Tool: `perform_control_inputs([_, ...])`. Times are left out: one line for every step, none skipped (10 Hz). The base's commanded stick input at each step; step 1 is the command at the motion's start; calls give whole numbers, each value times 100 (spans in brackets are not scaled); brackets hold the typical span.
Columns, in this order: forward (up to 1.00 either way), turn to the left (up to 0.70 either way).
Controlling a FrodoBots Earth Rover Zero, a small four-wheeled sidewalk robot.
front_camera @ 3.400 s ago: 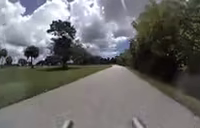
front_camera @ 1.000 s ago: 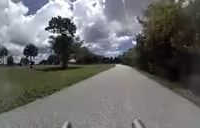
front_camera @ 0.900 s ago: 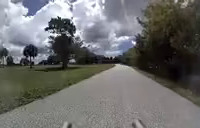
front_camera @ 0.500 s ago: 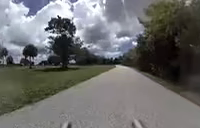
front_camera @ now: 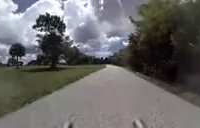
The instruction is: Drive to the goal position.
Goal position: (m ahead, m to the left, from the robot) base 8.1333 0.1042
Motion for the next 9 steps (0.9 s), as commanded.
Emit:
perform_control_inputs([70,3])
perform_control_inputs([70,3])
perform_control_inputs([70,3])
perform_control_inputs([70,3])
perform_control_inputs([70,3])
perform_control_inputs([70,3])
perform_control_inputs([70,3])
perform_control_inputs([70,3])
perform_control_inputs([70,3])
